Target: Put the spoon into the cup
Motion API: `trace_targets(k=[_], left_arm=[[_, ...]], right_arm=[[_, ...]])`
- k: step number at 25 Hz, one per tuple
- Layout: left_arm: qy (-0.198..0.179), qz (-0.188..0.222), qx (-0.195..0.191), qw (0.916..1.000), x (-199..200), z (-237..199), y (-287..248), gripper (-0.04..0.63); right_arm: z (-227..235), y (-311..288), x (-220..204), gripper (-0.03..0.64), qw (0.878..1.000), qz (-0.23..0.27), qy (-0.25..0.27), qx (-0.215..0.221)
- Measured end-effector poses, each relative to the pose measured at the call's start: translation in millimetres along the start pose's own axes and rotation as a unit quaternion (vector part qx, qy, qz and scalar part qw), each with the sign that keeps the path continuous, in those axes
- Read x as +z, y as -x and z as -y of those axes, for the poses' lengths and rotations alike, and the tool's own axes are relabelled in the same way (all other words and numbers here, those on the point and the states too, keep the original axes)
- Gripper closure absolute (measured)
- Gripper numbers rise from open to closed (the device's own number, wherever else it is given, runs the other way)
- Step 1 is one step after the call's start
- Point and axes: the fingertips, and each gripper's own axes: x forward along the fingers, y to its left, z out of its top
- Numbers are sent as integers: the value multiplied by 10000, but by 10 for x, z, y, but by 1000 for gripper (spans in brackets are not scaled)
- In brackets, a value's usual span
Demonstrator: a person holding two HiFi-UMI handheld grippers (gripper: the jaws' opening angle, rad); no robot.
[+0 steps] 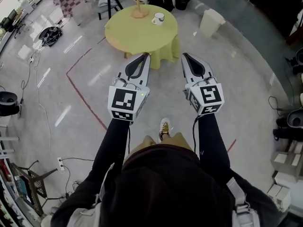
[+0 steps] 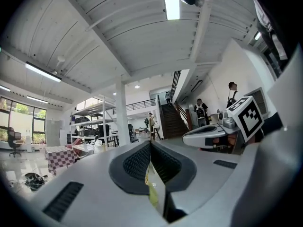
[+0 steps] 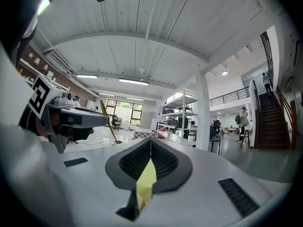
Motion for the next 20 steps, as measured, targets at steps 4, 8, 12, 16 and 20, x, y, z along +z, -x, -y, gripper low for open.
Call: trace_targets(k=[4,8,12,16,20], left_arm=[[-37,-41,166,9998,15,-179,-313,577],[-42,-83,342,9994,-34,-346,-613,577],[-54,-124,457,9989,-80,-424,-835,577],[-41,-160,574,9982,-103,-483,-979,577],[-40,-209,610,9979,-130,-569,-1092,577]], right_arm=[[251,-326,20,590,9999,32,-46,125],[482,-626,-29,589,9996,58,-84,246],[686,-828,-61,589,9994,88,-124,316],[807,-959,-94,589,9991,68,-154,384],[882,-1085,-127,589,9990,63,-222,387]])
